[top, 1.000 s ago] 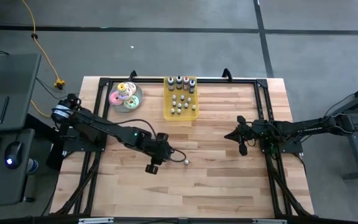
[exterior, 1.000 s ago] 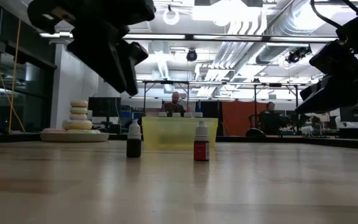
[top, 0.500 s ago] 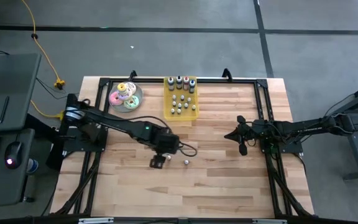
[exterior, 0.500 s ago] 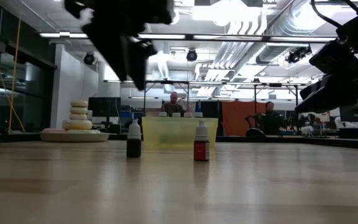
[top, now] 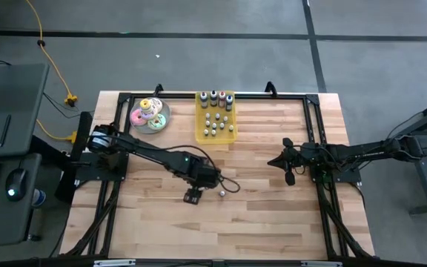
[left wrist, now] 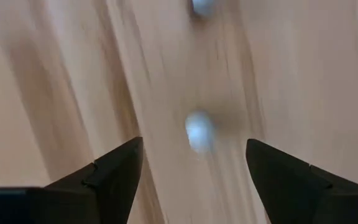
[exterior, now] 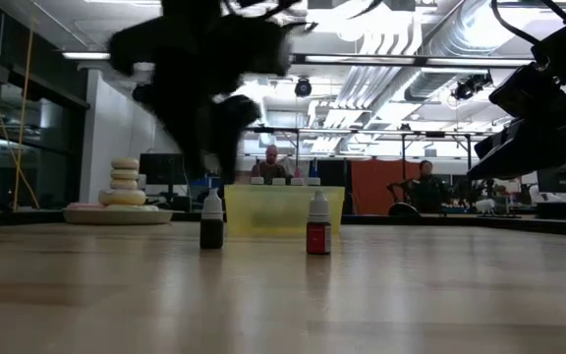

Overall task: Pick & Place food coloring
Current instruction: Put the small light green food coloring bottle into the yellow bin

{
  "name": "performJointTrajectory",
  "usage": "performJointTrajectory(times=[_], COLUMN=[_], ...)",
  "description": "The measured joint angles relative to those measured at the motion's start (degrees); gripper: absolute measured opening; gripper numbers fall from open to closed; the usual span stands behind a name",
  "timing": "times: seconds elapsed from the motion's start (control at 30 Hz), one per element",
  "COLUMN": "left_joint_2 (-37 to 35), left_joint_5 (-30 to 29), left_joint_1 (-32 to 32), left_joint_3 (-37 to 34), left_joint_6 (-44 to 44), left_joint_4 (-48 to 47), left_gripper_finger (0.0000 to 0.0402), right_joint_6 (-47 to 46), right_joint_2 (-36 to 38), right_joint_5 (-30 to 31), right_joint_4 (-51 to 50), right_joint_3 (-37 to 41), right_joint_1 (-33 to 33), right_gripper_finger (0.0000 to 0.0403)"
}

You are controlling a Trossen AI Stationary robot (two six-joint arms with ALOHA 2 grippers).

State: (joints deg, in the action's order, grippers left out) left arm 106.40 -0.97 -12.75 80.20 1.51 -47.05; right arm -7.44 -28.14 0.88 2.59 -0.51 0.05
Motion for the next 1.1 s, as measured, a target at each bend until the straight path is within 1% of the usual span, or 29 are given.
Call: performJointTrajectory(times=[0.03,0.13,0.2,0.27,0.37,0.7,1.1], left_joint_2=[0.0,0.9,0.9,1.5,1.7,2.4,2.5], left_joint_5=[0.1,0.4,0.5,0.4,0.4,0.4,0.4], left_joint_1=[0.0,-0.5,-0.4,-0.4,-0.4,-0.4,-0.4], left_joint_3=[-0.4,-0.8,-1.4,-1.4,-1.7,-2.3,-2.6], left_joint_6=[0.1,0.2,0.2,0.2,0.2,0.2,-0.3], left_joint_4=[-1.4,2.3,0.9,3.4,2.5,4.5,4.4], left_gripper_finger=[0.028,0.028,0.028,0.028,0.028,0.028,0.028], right_joint_6=[0.0,0.0,0.0,0.0,0.0,0.0,0.0], right_joint_2=[0.0,0.0,0.0,0.0,0.0,0.0,0.0], right_joint_5=[0.0,0.0,0.0,0.0,0.0,0.0,0.0], right_joint_4=[-0.1,-0.2,-0.2,0.2,0.3,0.2,0.2], right_joint_3=[0.0,0.0,0.0,0.0,0.0,0.0,0.0], right_joint_1=[0.0,0.0,0.0,0.0,0.0,0.0,0.0], right_gripper_finger=[0.0,0.0,0.0,0.0,0.0,0.0,0.0])
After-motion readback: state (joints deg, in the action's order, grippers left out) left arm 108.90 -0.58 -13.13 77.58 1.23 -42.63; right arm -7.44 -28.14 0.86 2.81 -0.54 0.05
